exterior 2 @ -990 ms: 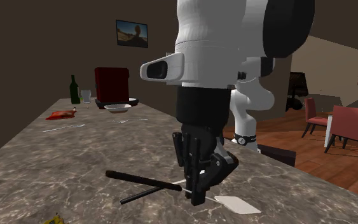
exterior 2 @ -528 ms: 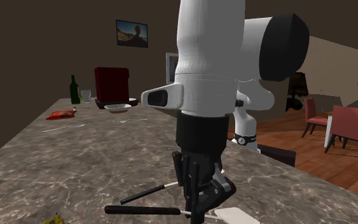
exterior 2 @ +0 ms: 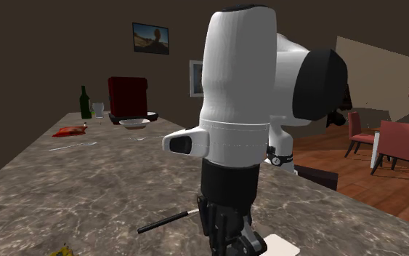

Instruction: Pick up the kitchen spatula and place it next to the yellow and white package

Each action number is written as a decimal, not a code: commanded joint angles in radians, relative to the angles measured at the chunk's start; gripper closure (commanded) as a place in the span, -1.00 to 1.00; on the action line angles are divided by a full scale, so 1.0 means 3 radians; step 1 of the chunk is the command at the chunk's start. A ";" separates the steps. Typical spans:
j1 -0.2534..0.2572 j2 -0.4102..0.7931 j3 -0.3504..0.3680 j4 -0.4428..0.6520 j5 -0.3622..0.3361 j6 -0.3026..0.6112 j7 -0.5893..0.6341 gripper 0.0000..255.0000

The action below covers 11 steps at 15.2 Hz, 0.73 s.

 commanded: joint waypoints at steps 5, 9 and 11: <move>0.0002 -0.0005 0.0001 -0.0029 -0.0001 0.0027 0.0006 1.00; 0.0002 -0.0005 0.0001 -0.0030 -0.0001 0.0027 0.0006 -1.00; 0.0002 -0.0005 0.0001 -0.0030 -0.0001 0.0027 0.0006 -1.00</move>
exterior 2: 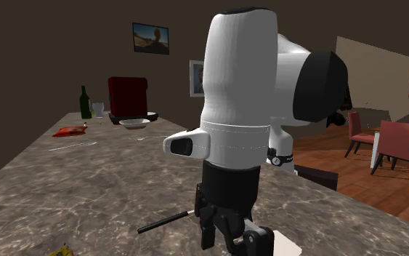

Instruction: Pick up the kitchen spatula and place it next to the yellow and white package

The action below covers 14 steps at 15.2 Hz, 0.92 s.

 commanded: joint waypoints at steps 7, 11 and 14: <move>0.0015 -0.0107 0.0010 0.0241 0.0015 -0.0347 -0.0015 -1.00; 0.0016 -0.0105 0.0010 0.0244 0.0015 -0.0349 -0.0016 -1.00; 0.0016 -0.0106 0.0010 0.0243 0.0015 -0.0348 -0.0015 -1.00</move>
